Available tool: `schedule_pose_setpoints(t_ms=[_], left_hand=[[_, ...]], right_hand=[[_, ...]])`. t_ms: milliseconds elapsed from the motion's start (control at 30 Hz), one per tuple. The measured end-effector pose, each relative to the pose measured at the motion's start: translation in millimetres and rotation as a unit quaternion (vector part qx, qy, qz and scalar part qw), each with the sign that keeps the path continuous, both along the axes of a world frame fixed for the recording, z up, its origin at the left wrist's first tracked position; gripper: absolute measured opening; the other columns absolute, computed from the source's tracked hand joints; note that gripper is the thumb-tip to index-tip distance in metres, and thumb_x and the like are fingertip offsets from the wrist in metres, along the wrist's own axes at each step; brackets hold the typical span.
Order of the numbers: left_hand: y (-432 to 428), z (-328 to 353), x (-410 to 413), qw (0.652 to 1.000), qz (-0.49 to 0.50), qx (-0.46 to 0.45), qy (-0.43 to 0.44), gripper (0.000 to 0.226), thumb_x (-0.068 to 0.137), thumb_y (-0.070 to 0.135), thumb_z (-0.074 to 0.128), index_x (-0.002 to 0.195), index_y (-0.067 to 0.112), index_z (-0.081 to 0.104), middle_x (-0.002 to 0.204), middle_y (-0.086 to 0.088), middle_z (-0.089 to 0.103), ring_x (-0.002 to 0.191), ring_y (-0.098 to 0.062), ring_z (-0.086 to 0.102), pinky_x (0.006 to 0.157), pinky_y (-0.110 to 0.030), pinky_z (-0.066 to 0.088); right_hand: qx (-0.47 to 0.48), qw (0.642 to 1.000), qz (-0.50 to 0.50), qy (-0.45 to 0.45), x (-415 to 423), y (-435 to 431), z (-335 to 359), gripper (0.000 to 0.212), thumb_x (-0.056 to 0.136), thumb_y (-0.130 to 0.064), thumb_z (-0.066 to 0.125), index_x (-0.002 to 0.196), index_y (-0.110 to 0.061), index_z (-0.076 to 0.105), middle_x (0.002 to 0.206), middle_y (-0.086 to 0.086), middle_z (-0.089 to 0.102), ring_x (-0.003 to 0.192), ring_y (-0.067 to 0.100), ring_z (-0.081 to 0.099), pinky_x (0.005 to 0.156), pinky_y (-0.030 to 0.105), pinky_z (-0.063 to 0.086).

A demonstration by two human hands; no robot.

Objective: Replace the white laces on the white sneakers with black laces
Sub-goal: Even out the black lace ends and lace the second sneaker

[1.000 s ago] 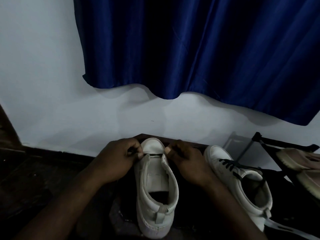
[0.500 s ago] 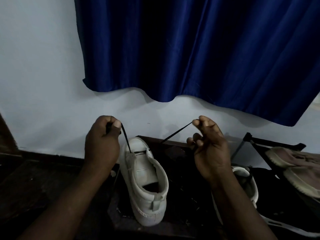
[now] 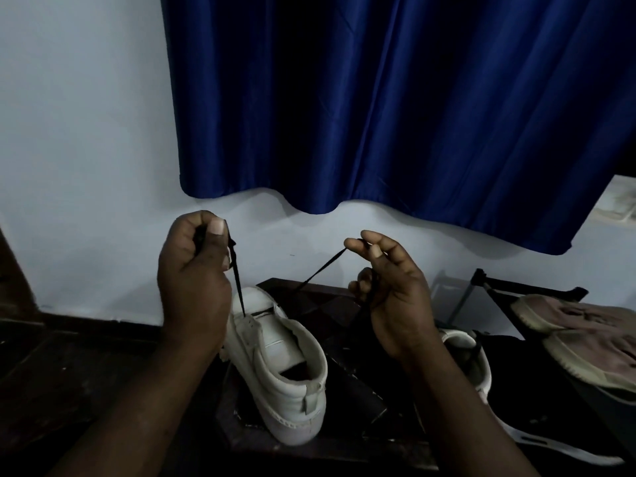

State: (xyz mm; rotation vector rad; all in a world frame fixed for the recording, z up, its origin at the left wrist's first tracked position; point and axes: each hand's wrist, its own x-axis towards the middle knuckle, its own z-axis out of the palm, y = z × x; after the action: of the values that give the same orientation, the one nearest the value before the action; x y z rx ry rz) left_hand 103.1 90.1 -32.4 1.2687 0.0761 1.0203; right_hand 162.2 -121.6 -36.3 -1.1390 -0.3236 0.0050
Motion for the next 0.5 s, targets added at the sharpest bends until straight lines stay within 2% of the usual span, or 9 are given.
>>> schedule_pose_setpoints(t_ms=[133,200,300,367,433,500], left_hand=[[3.7,11.0,-7.0,1.000,0.020,0.011,-0.021,0.016,0.104,0.023,0.054,0.091,0.029,0.060,0.070,0.018,0.058,0.064,-0.003,0.049,0.066,-0.018,0.045],[5.2,14.3,-7.3,1.000,-0.003,0.010,-0.014,0.014,0.102,0.028,0.055,0.090,0.031,0.062,0.071,0.018,0.057,0.065,-0.004,0.048,0.068,-0.021,0.045],[0.9,10.2,-4.6,0.998,-0.049,-0.002,0.028,0.024,0.106,0.021,0.054,0.086,0.030,0.061,0.070,0.018,0.058,0.063,-0.004,0.045,0.068,-0.024,0.042],[-0.7,8.4,-4.5,0.997,-0.056,-0.019,0.052,0.026,0.108,0.015,0.050,0.087,0.025,0.060,0.070,0.019,0.060,0.061,-0.004,0.045,0.066,-0.021,0.042],[0.9,10.3,-5.6,0.996,-0.053,-0.022,0.062,0.025,0.109,0.015,0.048,0.088,0.023,0.059,0.074,0.016,0.063,0.060,-0.004,0.046,0.064,-0.019,0.044],[3.5,12.6,-6.5,0.996,-0.062,-0.026,0.065,0.024,0.109,0.015,0.046,0.090,0.022,0.059,0.085,0.009,0.069,0.059,-0.005,0.047,0.063,-0.018,0.045]], right_hand=[[0.026,1.000,0.006,-0.016,-2.3,-4.8,7.8,0.031,0.095,-0.022,0.059,0.124,-0.013,0.065,0.125,0.012,0.073,0.061,0.013,0.046,0.070,0.031,0.046],[0.015,1.000,0.006,-0.015,-1.3,-4.3,8.0,0.027,0.098,-0.019,0.058,0.123,-0.012,0.065,0.124,0.011,0.074,0.061,0.013,0.045,0.068,0.029,0.047],[-0.137,0.990,-0.003,-0.031,-4.7,-0.2,3.1,0.019,0.100,-0.017,0.064,0.119,-0.014,0.068,0.117,0.007,0.076,0.063,0.016,0.048,0.064,0.026,0.047],[-0.259,0.965,0.015,-0.045,-10.0,6.3,-5.3,0.020,0.094,-0.019,0.076,0.113,-0.019,0.072,0.110,0.003,0.078,0.073,0.014,0.063,0.067,0.025,0.052],[-0.371,0.924,0.050,-0.076,-15.3,15.2,-16.3,0.030,0.084,-0.030,0.086,0.110,-0.025,0.074,0.108,-0.003,0.077,0.092,0.012,0.074,0.084,0.034,0.061],[-0.472,0.870,0.063,-0.129,-19.2,24.4,-24.5,0.043,0.077,-0.045,0.088,0.114,-0.028,0.074,0.110,-0.009,0.076,0.102,0.006,0.072,0.095,0.040,0.058]])
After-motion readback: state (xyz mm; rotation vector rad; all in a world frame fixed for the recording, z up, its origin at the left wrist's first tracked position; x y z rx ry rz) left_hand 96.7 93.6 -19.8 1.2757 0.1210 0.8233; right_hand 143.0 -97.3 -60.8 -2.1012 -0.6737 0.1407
